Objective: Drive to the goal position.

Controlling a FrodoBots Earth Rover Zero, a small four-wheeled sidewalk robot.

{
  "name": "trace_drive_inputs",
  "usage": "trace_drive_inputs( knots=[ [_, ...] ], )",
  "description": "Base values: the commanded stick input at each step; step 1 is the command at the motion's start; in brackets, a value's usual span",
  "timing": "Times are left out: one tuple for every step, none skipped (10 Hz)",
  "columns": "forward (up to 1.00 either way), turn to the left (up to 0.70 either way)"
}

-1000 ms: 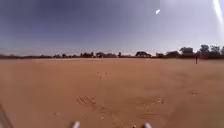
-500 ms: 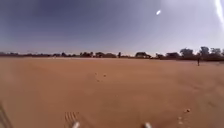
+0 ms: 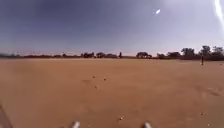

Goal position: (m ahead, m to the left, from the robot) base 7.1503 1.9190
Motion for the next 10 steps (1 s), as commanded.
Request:
trace_drive_inputs(
  knots=[
    [1.0,0.0],
    [1.0,0.0],
    [1.0,0.0],
    [1.0,0.0],
    [1.0,0.0],
    [1.0,0.0],
    [1.0,0.0],
    [1.0,0.0],
    [1.0,0.0],
    [1.0,0.0]
  ],
)
